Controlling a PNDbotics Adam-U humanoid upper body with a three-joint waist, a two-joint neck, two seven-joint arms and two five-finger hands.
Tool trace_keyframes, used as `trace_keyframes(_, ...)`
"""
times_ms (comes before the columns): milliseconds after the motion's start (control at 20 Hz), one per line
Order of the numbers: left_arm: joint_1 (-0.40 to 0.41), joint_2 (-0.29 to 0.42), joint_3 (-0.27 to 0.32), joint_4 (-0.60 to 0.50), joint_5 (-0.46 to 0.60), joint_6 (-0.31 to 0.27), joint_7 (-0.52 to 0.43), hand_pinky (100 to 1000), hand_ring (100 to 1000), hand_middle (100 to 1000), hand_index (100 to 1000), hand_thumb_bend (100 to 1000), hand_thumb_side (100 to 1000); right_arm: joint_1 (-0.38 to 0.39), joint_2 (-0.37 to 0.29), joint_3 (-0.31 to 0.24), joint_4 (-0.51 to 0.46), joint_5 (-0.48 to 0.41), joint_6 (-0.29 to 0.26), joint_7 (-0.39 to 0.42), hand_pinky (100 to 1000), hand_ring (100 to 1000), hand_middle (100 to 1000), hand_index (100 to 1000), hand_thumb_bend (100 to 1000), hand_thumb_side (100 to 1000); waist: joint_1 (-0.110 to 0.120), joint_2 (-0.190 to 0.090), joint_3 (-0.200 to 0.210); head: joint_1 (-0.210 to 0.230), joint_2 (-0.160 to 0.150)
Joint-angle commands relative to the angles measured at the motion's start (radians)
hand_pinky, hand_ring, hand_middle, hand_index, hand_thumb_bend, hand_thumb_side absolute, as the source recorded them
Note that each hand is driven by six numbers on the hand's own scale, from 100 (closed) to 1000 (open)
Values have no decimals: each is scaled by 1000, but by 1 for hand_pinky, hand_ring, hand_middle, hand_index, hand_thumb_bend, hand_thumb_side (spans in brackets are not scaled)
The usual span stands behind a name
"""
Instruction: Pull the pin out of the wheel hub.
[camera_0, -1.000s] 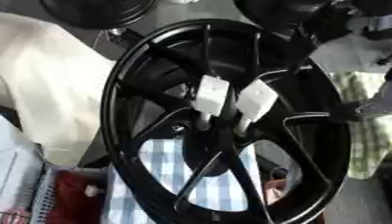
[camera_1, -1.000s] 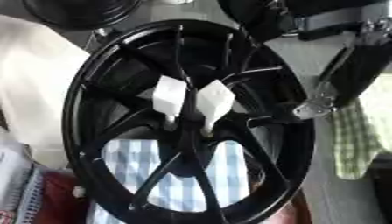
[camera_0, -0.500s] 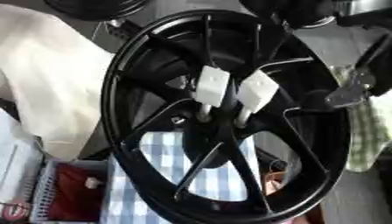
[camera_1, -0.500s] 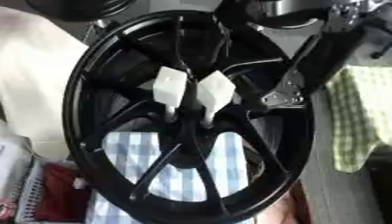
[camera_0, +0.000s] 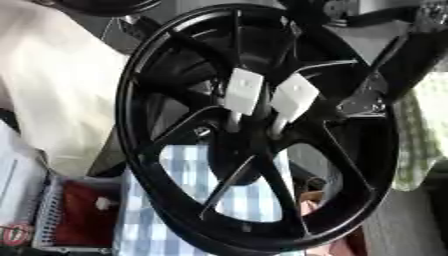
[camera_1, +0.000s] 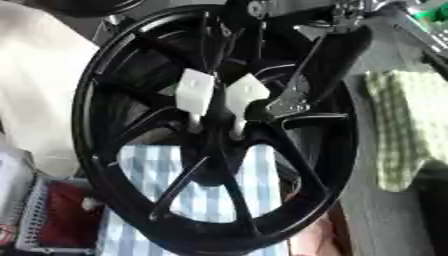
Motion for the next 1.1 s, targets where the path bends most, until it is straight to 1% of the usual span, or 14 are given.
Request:
trace_keyframes(50,-13,15,7,-11,0,-3,-2,781,659,594,751,272,681,-14,-6,-4,29,3,-2,-4,863,789,740,787,385,340,4,-21,3,-6,12)
trace_keyframes(450,-11,6,10,-10,0,-2,1,782,659,594,751,269,689,-12,14,6,92,18,-33,5,864,788,738,787,388,314,-1,-6,12,-9,23)
trace_keyframes(900,-13,2,14,-10,1,-3,6,783,660,594,752,268,692,-3,19,9,121,26,-56,30,865,790,739,796,390,278,-2,1,15,-7,20)
trace_keyframes(1100,-12,0,15,-9,2,-3,7,783,660,594,752,267,695,-1,22,8,134,24,-63,50,866,793,747,811,415,274,-2,5,15,-5,22)
